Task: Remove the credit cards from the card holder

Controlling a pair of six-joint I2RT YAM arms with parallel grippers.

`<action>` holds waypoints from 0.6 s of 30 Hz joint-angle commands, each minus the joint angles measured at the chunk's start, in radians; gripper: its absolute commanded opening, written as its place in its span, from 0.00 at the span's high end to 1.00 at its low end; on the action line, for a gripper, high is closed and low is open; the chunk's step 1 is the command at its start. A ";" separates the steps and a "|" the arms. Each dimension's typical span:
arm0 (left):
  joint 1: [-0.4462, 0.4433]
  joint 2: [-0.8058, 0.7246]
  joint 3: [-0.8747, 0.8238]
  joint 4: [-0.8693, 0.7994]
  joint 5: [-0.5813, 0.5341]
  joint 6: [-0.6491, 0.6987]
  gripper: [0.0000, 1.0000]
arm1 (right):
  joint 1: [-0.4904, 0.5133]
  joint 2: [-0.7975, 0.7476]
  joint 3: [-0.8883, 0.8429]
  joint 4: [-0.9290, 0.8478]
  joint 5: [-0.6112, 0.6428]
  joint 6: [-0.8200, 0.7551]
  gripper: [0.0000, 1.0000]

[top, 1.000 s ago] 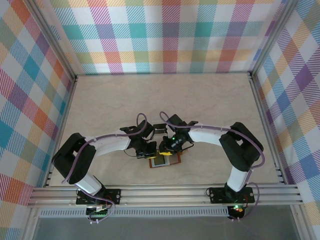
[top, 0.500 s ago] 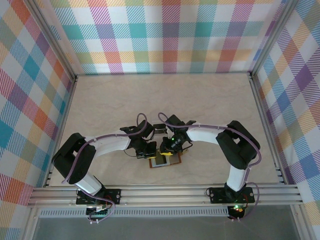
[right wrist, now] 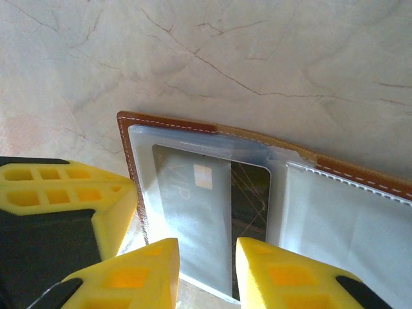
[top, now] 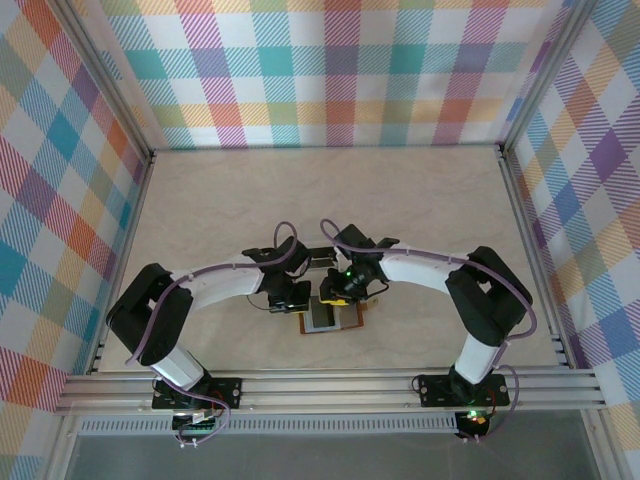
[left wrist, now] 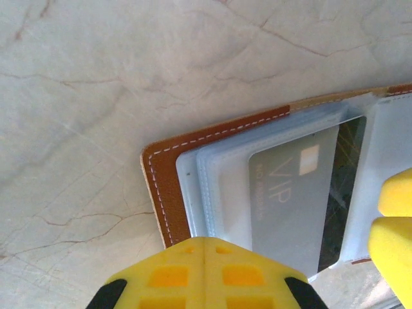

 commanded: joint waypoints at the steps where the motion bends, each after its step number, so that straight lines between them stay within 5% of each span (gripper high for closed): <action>1: 0.009 0.019 0.040 -0.048 -0.007 0.030 1.00 | -0.006 0.006 -0.015 -0.012 -0.001 -0.008 0.70; 18: -0.012 0.064 0.039 -0.032 0.074 -0.007 1.00 | -0.013 0.046 -0.054 0.031 -0.005 -0.027 0.70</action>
